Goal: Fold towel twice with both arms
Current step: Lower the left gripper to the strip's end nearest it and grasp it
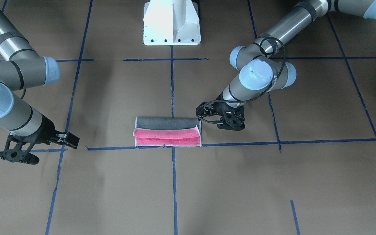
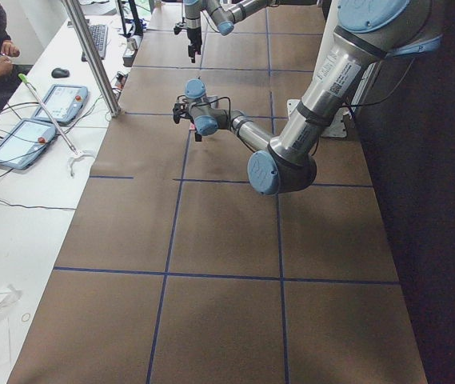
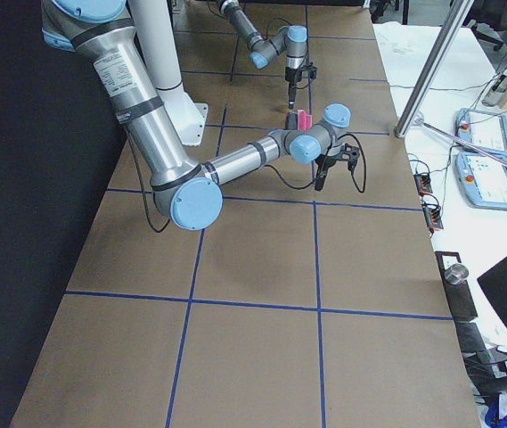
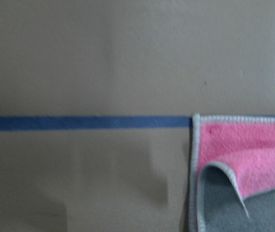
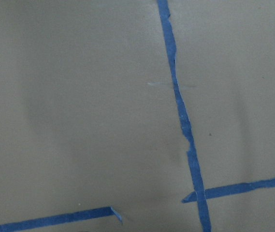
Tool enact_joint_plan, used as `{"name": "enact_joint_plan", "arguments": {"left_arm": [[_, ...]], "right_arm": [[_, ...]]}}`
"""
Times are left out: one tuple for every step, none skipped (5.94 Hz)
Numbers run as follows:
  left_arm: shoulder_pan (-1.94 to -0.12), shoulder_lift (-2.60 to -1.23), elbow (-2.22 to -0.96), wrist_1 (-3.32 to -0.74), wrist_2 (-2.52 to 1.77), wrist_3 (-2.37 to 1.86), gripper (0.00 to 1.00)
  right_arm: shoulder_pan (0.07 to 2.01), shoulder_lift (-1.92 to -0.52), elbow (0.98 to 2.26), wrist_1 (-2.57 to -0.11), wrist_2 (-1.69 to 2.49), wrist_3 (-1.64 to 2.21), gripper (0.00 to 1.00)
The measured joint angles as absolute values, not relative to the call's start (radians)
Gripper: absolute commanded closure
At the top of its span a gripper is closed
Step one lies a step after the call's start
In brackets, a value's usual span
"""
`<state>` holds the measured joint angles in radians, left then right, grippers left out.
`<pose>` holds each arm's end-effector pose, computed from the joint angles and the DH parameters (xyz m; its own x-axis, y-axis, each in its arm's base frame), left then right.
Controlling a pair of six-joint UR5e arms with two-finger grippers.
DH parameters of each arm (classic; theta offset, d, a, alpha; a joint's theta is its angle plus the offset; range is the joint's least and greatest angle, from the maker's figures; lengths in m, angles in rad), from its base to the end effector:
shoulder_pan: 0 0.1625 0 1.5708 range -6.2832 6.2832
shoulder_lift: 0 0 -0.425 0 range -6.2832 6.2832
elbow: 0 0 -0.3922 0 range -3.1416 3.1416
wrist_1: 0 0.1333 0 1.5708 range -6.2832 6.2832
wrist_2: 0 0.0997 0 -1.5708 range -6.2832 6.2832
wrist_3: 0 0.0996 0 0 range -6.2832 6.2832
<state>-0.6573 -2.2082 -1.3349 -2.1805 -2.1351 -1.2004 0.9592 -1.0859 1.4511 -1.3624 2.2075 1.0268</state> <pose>0.5355 -0.5144 0.3110 0.4487 0.0400 -0.8928 -0.0054 0.9991 0.0421 -0.3365 -0.6088 0.4116 0.6575 0.2128 0.7228 -0.1552 0.9770 -0.1464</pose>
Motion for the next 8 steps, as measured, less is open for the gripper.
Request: {"name": "enact_joint_plan", "arguments": {"left_arm": [[-0.648,-2.215,-1.334,-2.183,-2.135,-1.204,0.41],[-0.645,-2.224,-1.333,-2.184,-2.135,-1.209,0.45],[-0.645,-2.229,-1.333,-2.184,-2.134,-1.211,0.46],[-0.646,-2.234,-1.333,-2.18,-2.133,-1.221,0.46],[-0.65,-2.242,-1.332,-2.175,-2.132,-1.276,0.46],[-0.653,-2.251,-1.332,-2.171,-2.126,-1.352,0.46],[-0.654,-2.256,-1.332,-2.169,-2.112,-1.414,0.48],[-0.654,-2.26,-1.331,-2.167,-2.099,-1.458,0.52]], "right_arm": [[0.959,-1.087,1.451,-1.362,2.206,1.025,0.0],[0.959,-1.087,1.451,-1.362,2.206,1.025,0.0],[0.959,-1.087,1.451,-1.362,2.207,1.025,0.0],[0.959,-1.086,1.451,-1.362,2.207,1.025,0.0],[0.959,-1.086,1.451,-1.362,2.207,1.026,0.0],[0.959,-1.085,1.452,-1.362,2.208,1.026,0.0],[0.959,-1.085,1.454,-1.362,2.209,1.026,0.0],[0.96,-1.086,1.457,-1.362,2.209,1.026,0.0]]}}
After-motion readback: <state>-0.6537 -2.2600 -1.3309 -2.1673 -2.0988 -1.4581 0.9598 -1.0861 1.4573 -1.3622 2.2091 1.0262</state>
